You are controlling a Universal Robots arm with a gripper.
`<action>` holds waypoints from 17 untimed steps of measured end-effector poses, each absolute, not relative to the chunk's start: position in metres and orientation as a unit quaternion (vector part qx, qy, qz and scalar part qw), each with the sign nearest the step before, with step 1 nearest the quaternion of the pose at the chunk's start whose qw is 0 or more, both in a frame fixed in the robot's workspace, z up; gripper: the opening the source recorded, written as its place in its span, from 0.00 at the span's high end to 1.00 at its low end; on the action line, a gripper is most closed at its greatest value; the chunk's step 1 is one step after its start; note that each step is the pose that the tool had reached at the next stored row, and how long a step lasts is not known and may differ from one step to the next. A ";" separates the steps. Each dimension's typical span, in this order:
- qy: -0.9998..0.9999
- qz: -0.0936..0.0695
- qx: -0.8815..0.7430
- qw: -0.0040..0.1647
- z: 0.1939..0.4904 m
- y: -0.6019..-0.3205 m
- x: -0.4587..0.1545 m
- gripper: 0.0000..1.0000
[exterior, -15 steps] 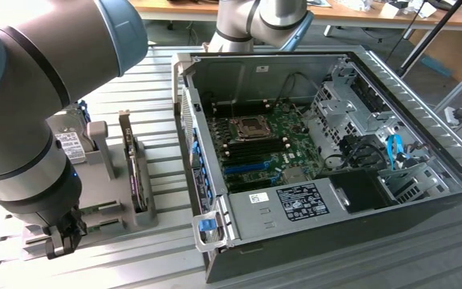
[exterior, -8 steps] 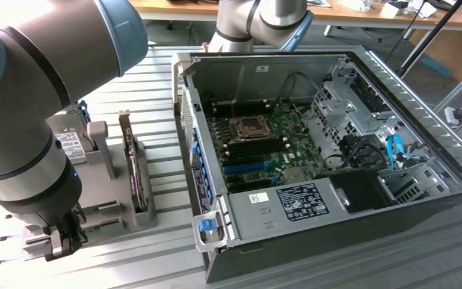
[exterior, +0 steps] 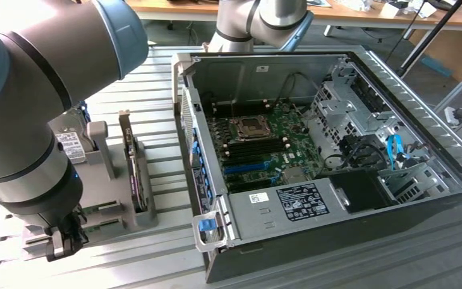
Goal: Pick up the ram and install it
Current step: 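Pick up the ram and move it above insertion slot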
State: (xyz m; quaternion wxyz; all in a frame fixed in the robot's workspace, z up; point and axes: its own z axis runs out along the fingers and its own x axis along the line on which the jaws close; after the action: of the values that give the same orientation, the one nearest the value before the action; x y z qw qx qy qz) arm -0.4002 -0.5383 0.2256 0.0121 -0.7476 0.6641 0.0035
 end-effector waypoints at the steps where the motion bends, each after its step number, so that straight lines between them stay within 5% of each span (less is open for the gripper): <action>1: 0.664 0.004 -0.748 0.012 0.224 -0.538 -0.400 0.63; 17: 0.664 0.005 -0.748 0.013 0.212 -0.531 -0.400 0.63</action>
State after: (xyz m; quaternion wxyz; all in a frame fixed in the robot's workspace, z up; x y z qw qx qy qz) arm -0.4003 -0.5307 0.2119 0.0133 -0.7475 0.6641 0.0045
